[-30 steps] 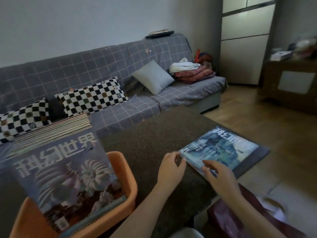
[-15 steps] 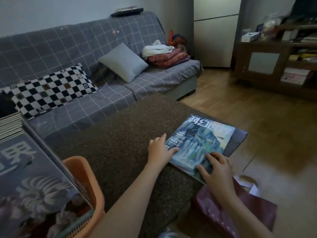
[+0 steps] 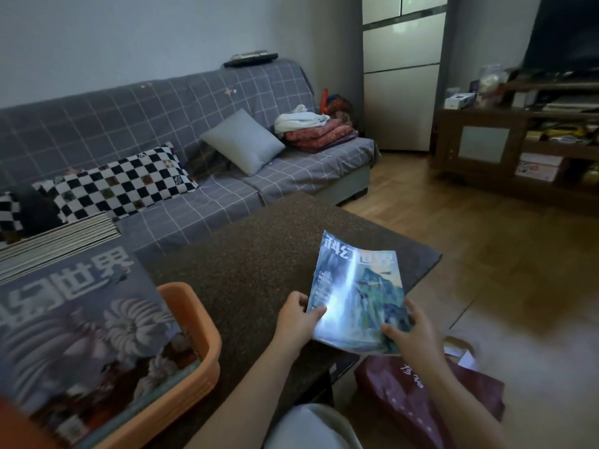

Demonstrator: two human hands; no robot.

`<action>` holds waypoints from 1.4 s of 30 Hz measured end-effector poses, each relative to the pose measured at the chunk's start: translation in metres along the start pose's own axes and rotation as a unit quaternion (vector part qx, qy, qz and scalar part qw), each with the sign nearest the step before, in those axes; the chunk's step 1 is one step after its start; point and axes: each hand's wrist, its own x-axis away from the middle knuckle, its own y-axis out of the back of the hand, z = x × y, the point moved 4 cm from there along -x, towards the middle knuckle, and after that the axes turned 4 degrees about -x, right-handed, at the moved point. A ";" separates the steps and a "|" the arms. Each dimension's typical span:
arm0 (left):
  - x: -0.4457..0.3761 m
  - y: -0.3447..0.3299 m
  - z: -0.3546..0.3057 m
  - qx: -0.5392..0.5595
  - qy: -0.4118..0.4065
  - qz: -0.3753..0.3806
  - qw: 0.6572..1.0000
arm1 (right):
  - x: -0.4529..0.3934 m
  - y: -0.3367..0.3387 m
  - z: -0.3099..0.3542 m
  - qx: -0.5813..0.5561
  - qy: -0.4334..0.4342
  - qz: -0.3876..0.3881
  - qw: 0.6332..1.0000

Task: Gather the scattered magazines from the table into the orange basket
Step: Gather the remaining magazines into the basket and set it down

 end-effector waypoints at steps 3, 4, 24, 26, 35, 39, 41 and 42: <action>0.027 0.022 0.008 0.061 -0.013 -0.023 0.998 | 0.017 -0.006 0.005 -0.048 -0.023 0.039 0.998; 0.037 0.032 0.010 0.074 -0.018 -0.038 0.996 | 0.023 -0.009 0.010 -0.069 -0.026 0.057 0.996; 0.162 0.238 0.074 0.199 -0.085 -0.265 0.940 | 0.115 -0.161 0.150 -0.169 0.088 0.340 0.921; 0.164 0.253 0.085 0.190 -0.082 -0.272 0.940 | 0.118 -0.180 0.156 -0.161 0.094 0.355 0.916; 0.164 0.292 0.121 0.064 -0.025 -0.348 0.935 | 0.119 -0.256 0.172 -0.017 0.195 0.350 0.916; 0.163 0.294 0.138 -0.003 0.036 -0.389 0.921 | 0.123 -0.273 0.168 0.040 0.232 0.320 0.917; 0.162 0.295 0.142 -0.018 0.051 -0.396 0.917 | 0.124 -0.277 0.166 0.058 0.246 0.299 0.920; 0.161 0.296 0.142 -0.026 0.050 -0.398 0.916 | 0.124 -0.277 0.166 0.064 0.250 0.289 0.922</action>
